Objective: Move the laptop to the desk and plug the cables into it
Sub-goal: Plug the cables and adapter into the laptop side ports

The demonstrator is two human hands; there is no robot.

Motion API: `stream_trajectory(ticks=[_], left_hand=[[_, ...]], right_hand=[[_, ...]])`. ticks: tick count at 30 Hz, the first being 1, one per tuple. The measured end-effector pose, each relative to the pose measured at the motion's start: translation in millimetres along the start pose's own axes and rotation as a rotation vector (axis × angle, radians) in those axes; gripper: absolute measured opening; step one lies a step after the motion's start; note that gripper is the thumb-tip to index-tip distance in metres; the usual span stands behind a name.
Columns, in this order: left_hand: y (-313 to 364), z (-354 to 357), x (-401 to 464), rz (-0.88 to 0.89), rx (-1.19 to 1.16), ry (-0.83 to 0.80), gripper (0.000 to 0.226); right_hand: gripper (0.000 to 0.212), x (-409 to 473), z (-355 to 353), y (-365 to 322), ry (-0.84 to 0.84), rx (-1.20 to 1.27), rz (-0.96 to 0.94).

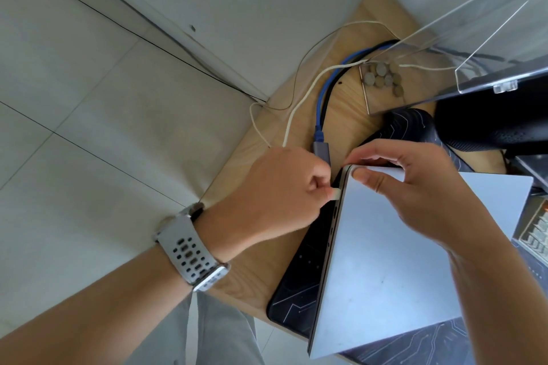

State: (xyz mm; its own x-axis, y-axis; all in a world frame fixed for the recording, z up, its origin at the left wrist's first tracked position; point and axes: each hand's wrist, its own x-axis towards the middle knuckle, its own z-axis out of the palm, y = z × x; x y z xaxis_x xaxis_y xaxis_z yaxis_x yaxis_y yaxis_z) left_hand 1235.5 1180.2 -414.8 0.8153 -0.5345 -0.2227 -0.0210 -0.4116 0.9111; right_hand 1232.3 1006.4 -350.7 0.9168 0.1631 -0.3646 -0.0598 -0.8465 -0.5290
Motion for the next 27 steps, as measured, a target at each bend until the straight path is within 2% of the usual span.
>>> stream_trajectory(ticks=[1, 3, 5, 6, 8, 10, 16, 21, 27], left_hand=[[-4, -8, 0, 0.012, -0.059, 0.056, 0.025], [-19, -27, 1, 0.046, -0.132, 0.287, 0.018], [-37, -40, 4, 0.068, -0.049, 0.451, 0.016], [-45, -42, 6, 0.062, 0.029, 0.464, 0.02], [-56, -33, 9, 0.047, 0.153, 0.401, 0.022], [-56, -17, 9, 0.051, 0.206, 0.33, 0.014], [-55, 13, 11, 0.104, 0.351, 0.323, 0.007], [-58, 16, 9, 0.236, 0.433, 0.291, 0.031], [-50, 20, 15, 0.267, 0.5, 0.193, 0.048]], right_hand=[[0.026, 0, 0, 0, 0.002, -0.008, 0.0], [0.027, -1, 0, 0, 0.006, -0.021, -0.005], [0.027, -1, -1, 1, 0.017, -0.024, -0.006], [0.025, -1, -3, 2, 0.023, -0.024, -0.002], [0.018, 1, -6, 5, 0.041, -0.032, 0.01], [0.015, 2, -10, 8, 0.056, -0.037, 0.025], [0.012, 3, -12, 10, 0.044, -0.045, 0.04], [0.012, 2, -10, 12, 0.05, -0.037, 0.036], [0.015, 2, -9, 9, 0.049, -0.025, 0.028]])
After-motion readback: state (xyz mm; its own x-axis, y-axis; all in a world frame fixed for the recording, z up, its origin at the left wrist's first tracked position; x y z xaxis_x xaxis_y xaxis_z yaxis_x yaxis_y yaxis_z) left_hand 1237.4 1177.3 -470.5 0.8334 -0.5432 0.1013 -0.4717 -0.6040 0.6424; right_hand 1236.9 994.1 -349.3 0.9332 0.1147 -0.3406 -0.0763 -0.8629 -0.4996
